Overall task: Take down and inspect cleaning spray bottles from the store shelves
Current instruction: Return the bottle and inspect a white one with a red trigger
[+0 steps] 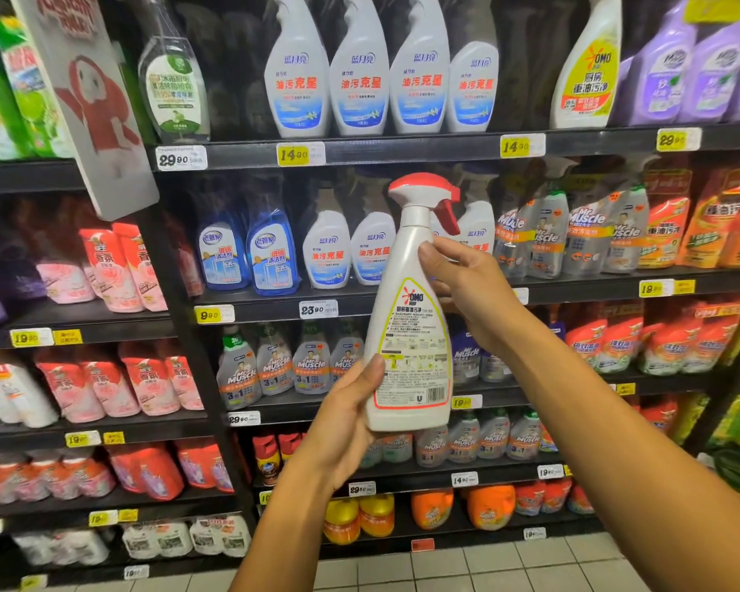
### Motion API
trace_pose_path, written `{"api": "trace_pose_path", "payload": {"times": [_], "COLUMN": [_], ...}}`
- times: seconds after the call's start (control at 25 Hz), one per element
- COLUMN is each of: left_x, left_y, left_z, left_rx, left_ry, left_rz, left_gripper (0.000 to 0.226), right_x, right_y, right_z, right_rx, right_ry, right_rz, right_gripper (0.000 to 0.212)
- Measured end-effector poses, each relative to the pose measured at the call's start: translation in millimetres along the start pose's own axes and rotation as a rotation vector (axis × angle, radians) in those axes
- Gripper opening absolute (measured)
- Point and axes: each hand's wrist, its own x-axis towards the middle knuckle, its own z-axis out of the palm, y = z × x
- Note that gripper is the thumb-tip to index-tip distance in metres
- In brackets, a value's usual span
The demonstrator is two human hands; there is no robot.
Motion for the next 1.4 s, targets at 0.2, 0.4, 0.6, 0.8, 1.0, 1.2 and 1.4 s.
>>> {"api": "trace_pose_path", "payload": {"times": [0.2,0.4,0.6,0.8,1.0,1.2,1.4], "left_x": [1.3,3.7,11.7,16.4,8.6,-1.9,-2.7], "left_y": [-6.3,-1.6,17.4,16.1,23.2,18.7,1.3], "left_z": [20.1,4.6,-10.3,-14.1,-8.8,9.1,30.9], "left_rx": [0.481,0.360,0.219,-0.138,0.132,0.406,0.535], "left_ry": [0.155,0.099,-0.084,-0.204,-0.039,0.145,0.296], "left_rz": [0.278,0.155,0.021,-0.011,0.131,0.338,0.428], "left_gripper": [0.043,0.044,0.089,0.064,0.059,0.031,0.032], "right_x": [1.5,1.3,4.3,5.2,9.1,9.7,12.3], "right_y": [-6.3,-17.4,-30.1,-30.9,-32.0,-27.4,-11.9], "right_z": [11.9,15.8,11.5,14.4,6.7,4.3,10.0], "right_rx": [-0.102,-0.093,0.003,0.448,0.283,-0.207,-0.188], "right_ry": [0.075,0.080,-0.014,-0.225,-0.064,0.121,0.086], "right_rz": [0.010,-0.062,-0.048,0.137,0.132,0.012,-0.032], "right_gripper": [0.025,0.021,0.025,0.043,0.045,0.038,0.039]}}
